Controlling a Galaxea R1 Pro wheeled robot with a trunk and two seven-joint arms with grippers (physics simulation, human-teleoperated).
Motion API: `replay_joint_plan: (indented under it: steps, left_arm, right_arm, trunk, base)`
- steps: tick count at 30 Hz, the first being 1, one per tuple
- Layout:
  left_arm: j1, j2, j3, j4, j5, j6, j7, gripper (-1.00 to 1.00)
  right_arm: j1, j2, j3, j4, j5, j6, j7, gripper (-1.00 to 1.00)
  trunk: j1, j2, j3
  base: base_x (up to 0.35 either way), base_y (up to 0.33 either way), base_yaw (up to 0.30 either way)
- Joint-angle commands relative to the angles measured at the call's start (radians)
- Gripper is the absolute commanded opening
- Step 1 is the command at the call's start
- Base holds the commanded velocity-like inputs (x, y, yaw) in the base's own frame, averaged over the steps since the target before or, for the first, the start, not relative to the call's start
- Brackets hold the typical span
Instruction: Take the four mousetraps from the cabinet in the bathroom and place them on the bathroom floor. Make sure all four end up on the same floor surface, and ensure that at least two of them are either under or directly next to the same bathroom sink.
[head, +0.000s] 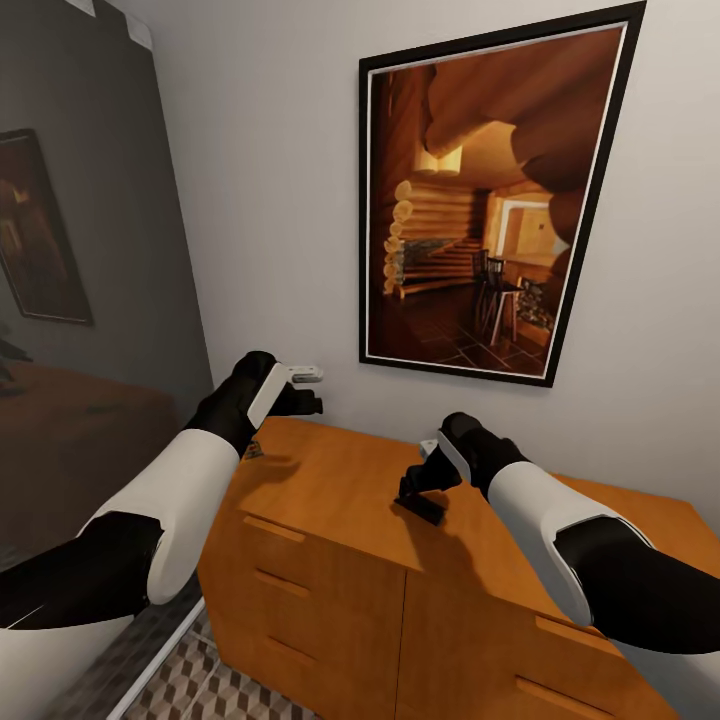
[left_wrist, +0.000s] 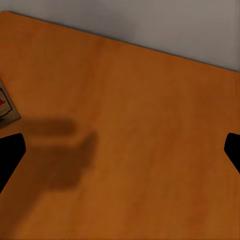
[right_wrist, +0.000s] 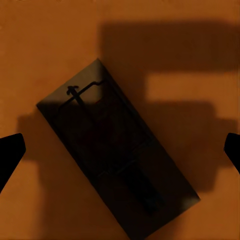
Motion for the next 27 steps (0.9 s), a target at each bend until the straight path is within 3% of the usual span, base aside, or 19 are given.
replay_joint_plan:
  steps: [1,6,14,27]
  left_arm:
    - [-0.001,0.0,-0.003,-0.001,0.011,0.003,0.009,1.0]
    - [-0.001,0.0,-0.003,-0.001,0.011,0.003,0.009,1.0]
    - [-0.001,0.0,-0.003,-0.001,0.012,0.003,0.009,1.0]
    - [-0.001,0.0,-0.003,-0.001,0.011,0.003,0.009,1.0]
  right_arm:
    - [-0.001,-0.001,0.008,-0.001,-0.01,0.003,-0.003,1.0]
    - [-0.001,0.0,0.008,-0.002,-0.01,0.003,-0.003,1.0]
    - [-0.001,0.001,0.008,-0.002,-0.01,0.003,-0.003,1.0]
    - [-0.001,0.001,0.008,-0.002,-0.01,0.003,-0.003,1.0]
  trunk:
    - [0.0,-0.001,-0.001]
    - [0.0,-0.001,-0.001]
    - [0.031,-0.057,-0.026]
    - [0.031,-0.057,-0.026]
  base:
    - [0.0,0.0,0.0]
    - [0.0,0.0,0.0]
    - [0.0,0.0,0.0]
    - [0.0,0.0,0.0]
